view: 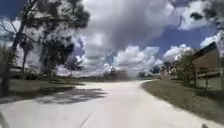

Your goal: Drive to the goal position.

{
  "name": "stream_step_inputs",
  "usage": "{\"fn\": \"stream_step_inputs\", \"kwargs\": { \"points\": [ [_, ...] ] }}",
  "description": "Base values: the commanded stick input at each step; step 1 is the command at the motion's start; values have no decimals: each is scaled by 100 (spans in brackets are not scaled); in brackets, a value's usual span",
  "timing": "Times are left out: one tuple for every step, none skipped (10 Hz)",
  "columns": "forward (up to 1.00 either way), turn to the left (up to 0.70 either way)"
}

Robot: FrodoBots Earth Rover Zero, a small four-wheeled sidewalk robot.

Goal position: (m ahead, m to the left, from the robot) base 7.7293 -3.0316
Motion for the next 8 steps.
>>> {"fn": "stream_step_inputs", "kwargs": {
  "points": [
    [85,0],
    [85,0],
    [85,0],
    [85,0],
    [85,0],
    [85,0],
    [85,0],
    [85,0]
  ]
}}
